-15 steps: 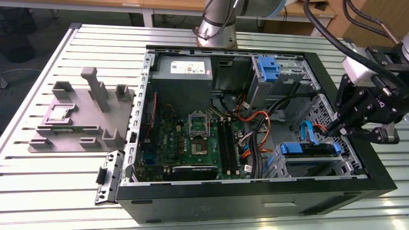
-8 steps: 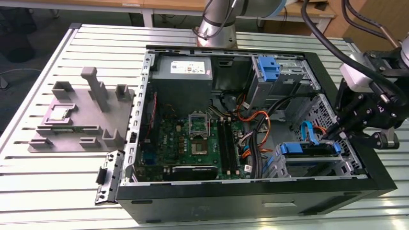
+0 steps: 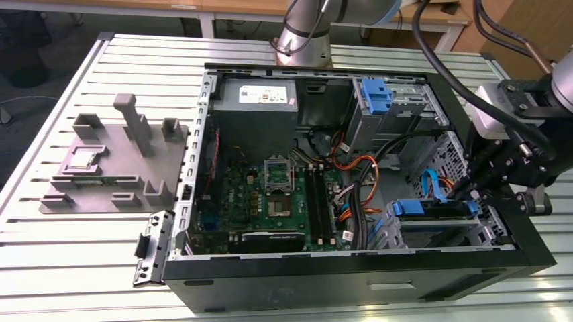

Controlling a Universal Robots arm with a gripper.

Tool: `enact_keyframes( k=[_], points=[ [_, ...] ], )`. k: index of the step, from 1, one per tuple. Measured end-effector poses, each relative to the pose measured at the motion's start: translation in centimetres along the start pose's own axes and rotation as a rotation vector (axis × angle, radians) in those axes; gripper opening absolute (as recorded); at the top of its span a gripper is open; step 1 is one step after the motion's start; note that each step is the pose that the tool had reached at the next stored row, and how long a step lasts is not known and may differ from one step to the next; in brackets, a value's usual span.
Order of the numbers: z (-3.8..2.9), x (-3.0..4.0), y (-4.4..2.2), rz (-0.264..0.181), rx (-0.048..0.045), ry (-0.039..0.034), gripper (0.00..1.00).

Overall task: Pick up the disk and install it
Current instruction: 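Insert the second disk wire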

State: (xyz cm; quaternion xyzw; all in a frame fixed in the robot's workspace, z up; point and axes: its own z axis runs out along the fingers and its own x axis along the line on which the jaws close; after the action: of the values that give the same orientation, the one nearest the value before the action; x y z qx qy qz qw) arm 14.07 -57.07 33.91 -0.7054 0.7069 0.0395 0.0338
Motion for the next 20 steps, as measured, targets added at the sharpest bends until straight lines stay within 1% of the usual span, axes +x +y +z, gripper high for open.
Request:
enact_keyframes(
  k=[2, 4, 6, 8, 9, 10, 12, 16, 18, 19, 20],
  points=[
    [0.14, 0.12, 0.24, -0.001, 0.0030, -0.0051, 0.16],
    [0.24, 0.22, 0.35, -0.003, 0.0092, -0.0082, 0.16],
    [0.32, 0.26, 0.42, -0.007, 0.0204, -0.0104, 0.16],
    [0.34, 0.28, 0.49, -0.011, 0.0373, -0.0129, 0.16],
    [0.34, 0.27, 0.55, -0.012, 0.0430, -0.0135, 0.16],
    [0.35, 0.28, 0.61, -0.012, 0.0465, -0.0136, 0.16],
    [0.29, 0.27, 0.63, -0.013, 0.0498, -0.0135, 0.16],
    [0.19, 0.33, 0.67, -0.013, 0.0534, -0.0136, 0.16],
    [0.17, 0.57, 0.73, -0.013, 0.0565, -0.0135, 0.16],
    [0.15, 0.83, 0.86, -0.014, 0.0594, -0.0136, 0.16],
    [0.14, 0.90, 0.98, -0.014, 0.0607, -0.0135, 0.16]
  ],
)
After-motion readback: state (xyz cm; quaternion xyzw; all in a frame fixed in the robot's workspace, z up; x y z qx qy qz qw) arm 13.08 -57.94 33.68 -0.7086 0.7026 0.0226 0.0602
